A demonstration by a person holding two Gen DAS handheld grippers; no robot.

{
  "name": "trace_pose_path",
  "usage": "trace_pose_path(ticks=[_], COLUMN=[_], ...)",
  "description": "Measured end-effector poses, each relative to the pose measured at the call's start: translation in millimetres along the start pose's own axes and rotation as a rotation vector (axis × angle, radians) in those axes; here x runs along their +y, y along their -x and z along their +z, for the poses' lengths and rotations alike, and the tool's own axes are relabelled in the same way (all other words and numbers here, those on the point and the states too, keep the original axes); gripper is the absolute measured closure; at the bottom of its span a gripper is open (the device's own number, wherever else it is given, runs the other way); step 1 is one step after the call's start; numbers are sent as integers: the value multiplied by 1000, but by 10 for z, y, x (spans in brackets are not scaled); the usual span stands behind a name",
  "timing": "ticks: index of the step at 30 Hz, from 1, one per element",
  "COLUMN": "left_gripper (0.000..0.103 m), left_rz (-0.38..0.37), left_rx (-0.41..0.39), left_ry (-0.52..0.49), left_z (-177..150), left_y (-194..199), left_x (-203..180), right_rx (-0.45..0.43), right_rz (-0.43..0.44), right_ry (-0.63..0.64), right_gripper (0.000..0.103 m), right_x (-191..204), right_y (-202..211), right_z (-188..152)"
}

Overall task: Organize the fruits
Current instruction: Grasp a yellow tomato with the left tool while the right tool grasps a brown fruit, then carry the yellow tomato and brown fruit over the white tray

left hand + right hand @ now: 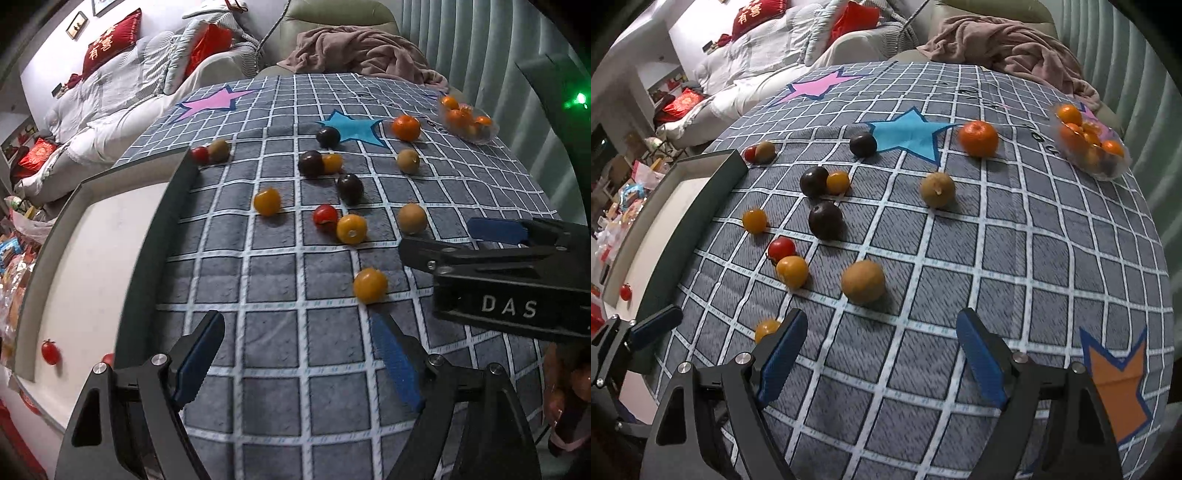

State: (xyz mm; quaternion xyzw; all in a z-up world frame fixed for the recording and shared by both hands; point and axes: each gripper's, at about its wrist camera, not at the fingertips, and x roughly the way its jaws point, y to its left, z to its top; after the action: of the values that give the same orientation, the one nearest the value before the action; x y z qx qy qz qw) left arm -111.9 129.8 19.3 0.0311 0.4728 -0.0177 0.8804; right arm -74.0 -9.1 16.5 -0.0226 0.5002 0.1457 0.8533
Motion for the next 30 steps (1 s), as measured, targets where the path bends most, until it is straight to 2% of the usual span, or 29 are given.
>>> trace_pose_path(ticks=[6,8,13,15,19,20,25,27,30], left_gripper=[20,20,20,20,20,20,38,56,76], left_rz=[12,16,20,23,30,31,-6,-36,-49], left_rx=[-7,-1,-2,-2,-4,-5,9,14,15], left_ry=[-17,-23,-23,-22,-16,-14,8,11,-11], left_z=[48,56,83,112,158,168,202,204,202], left_y=[-91,-128,-182,-203,-237,-243,-249,-241,-215], left_x=[-120,-147,-204,-224,-257,-264,-278,-295,-351], right_rx=[2,5,-4,-9,-22,-21,-24,-24,-24], right_rz=[9,12,-1,-5,24,39,61,68,75], right_ry=[15,21,63,79,91,84,45,27,4], right_gripper=[18,25,34,41,76,76,76,76,76], right_x=[-18,-22,16,36,43,32,-71,-115,-185], right_y=[-76,-108,-144,-155,-145,-143,-103,-77,-33], right_z=[65,81,123,138,146,148,96,74,37])
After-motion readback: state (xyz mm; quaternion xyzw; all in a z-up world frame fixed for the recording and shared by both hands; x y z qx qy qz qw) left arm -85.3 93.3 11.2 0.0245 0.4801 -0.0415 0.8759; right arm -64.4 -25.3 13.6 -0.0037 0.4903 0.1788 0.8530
